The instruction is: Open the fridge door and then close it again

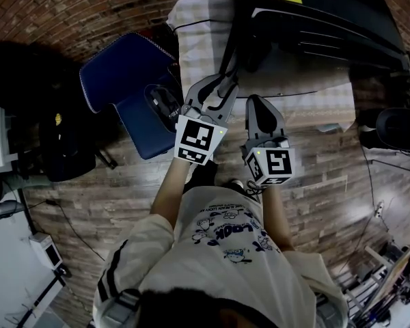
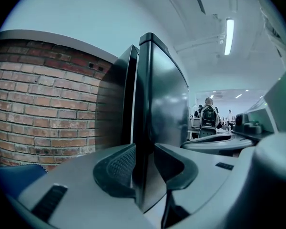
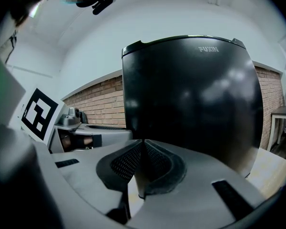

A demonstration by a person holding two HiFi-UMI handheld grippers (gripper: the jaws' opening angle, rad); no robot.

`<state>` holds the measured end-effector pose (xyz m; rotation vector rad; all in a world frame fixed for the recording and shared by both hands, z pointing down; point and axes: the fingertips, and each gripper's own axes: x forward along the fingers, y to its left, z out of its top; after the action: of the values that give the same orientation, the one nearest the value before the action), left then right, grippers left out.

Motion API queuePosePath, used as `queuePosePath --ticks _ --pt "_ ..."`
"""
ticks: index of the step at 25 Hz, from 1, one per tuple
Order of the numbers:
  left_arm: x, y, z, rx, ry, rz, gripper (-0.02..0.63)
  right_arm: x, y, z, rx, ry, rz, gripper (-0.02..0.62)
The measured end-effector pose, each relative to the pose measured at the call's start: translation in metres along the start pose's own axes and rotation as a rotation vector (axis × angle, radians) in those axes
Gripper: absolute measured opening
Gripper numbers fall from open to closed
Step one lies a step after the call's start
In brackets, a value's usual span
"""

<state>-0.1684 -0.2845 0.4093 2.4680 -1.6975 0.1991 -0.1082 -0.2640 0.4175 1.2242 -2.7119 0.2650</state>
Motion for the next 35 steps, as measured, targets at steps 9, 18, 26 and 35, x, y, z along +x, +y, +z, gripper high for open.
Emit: queuePosePath --ticks 9,18,26,35 --pt "0.01 0.011 0.006 -0.005 -0.015 0.024 0.107 0.005 -0.005 -0.001 0.003 0.003 -0.002 0.034" --pt "0.008 0.014 0.006 -0.015 -0.019 0.055 0.106 0.002 -0.004 -0.001 0.015 -0.004 -0.004 0.034" --pt "-0.016 0.009 0.008 -0.04 -0.035 0.126 0.106 -0.016 -0.005 0.002 0.017 -0.025 -0.027 0.034" --pt "-0.042 -0.018 0.009 -0.024 -0.037 0.174 0.103 -0.043 0.001 0.006 0.017 -0.056 -0.042 0.034"
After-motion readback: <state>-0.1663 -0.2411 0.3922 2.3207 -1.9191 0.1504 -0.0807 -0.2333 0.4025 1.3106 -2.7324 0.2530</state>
